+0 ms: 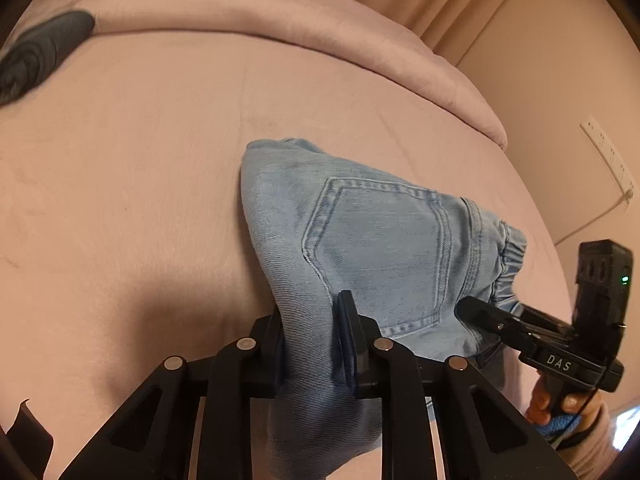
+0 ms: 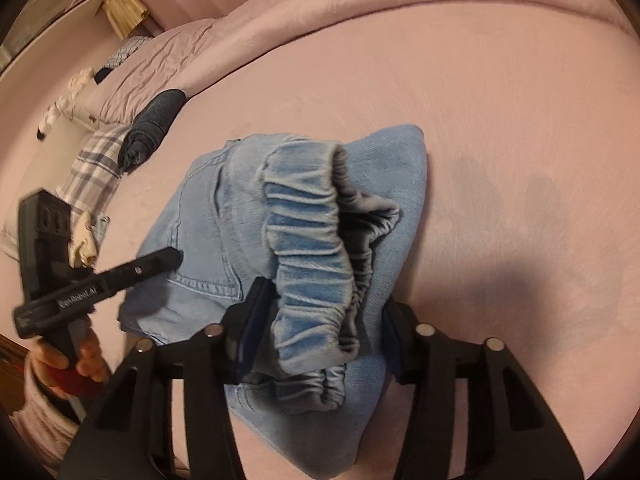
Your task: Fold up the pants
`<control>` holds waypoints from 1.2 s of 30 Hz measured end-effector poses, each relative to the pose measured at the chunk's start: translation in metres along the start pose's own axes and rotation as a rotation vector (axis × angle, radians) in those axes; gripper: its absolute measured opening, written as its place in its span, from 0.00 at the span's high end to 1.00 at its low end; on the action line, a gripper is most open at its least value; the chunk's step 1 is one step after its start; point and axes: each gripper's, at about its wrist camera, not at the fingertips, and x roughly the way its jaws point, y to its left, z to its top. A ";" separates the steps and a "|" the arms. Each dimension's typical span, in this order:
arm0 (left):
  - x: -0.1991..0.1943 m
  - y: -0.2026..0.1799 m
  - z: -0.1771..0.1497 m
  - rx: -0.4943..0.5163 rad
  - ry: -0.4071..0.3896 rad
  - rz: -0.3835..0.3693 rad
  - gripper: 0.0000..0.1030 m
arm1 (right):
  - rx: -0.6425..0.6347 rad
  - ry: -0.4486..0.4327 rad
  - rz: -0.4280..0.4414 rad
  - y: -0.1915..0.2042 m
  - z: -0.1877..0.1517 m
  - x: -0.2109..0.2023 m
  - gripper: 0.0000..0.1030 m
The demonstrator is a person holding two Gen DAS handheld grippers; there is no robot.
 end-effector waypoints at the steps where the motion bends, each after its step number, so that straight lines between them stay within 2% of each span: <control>1: -0.002 -0.001 0.000 0.007 -0.006 0.008 0.82 | -0.016 -0.009 -0.008 0.003 0.000 -0.002 0.60; 10: -0.030 -0.024 -0.008 0.097 -0.082 0.064 0.83 | -0.083 -0.081 -0.064 0.017 -0.002 -0.021 0.66; 25: -0.072 -0.036 0.001 0.117 -0.204 0.079 0.83 | -0.212 -0.229 -0.078 0.055 0.002 -0.079 0.66; 36: -0.087 -0.033 0.011 0.111 -0.255 0.103 0.83 | -0.278 -0.283 -0.065 0.076 0.011 -0.092 0.66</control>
